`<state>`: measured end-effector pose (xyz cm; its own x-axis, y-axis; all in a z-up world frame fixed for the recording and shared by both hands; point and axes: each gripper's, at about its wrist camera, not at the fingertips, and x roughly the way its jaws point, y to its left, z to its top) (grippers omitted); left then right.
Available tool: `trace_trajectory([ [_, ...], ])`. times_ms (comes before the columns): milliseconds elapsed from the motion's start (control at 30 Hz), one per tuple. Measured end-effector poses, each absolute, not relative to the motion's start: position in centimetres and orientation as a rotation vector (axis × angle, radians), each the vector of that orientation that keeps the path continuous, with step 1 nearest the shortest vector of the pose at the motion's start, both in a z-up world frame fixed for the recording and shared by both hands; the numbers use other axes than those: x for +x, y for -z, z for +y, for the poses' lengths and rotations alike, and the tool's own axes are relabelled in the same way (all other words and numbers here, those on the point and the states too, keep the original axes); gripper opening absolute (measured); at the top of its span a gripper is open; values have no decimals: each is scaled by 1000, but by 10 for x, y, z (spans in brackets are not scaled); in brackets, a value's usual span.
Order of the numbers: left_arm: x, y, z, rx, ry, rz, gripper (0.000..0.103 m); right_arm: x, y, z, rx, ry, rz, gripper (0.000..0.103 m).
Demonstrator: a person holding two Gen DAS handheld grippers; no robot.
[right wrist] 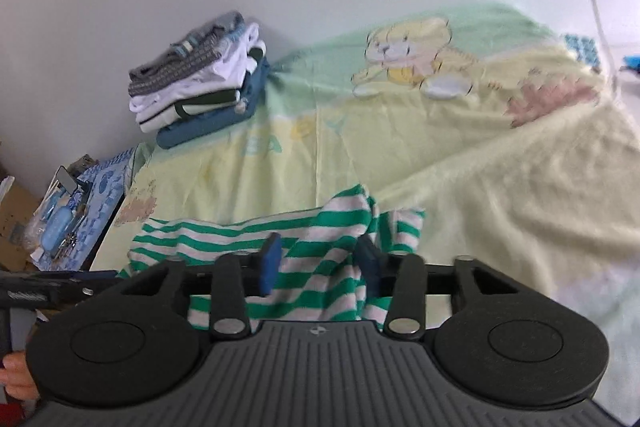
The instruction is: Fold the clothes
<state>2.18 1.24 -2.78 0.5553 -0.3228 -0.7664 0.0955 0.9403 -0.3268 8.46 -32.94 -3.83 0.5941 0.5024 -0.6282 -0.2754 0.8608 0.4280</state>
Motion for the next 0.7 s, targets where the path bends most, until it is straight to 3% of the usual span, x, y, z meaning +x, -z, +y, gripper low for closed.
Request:
trace_trajectory([
  [33, 27, 31, 12, -269, 252, 951, 45, 87, 41, -328, 293, -442, 820, 6],
  [167, 41, 35, 4, -254, 276, 923, 38, 85, 46, -334, 276, -340, 800, 4],
  [367, 44, 38, 0, -201, 295, 893, 40, 82, 64, -334, 300, -271, 792, 4],
  [500, 37, 30, 17, -233, 310, 878, 46, 78, 50, -341, 356, -270, 752, 28],
  [567, 37, 27, 25, -245, 299, 866, 61, 77, 43, -346, 383, -261, 710, 34],
  [633, 48, 32, 30, -265, 281, 880, 66, 89, 45, -347, 394, -275, 719, 50],
  [700, 61, 40, 33, -289, 278, 908, 66, 102, 52, -344, 394, -285, 746, 48],
])
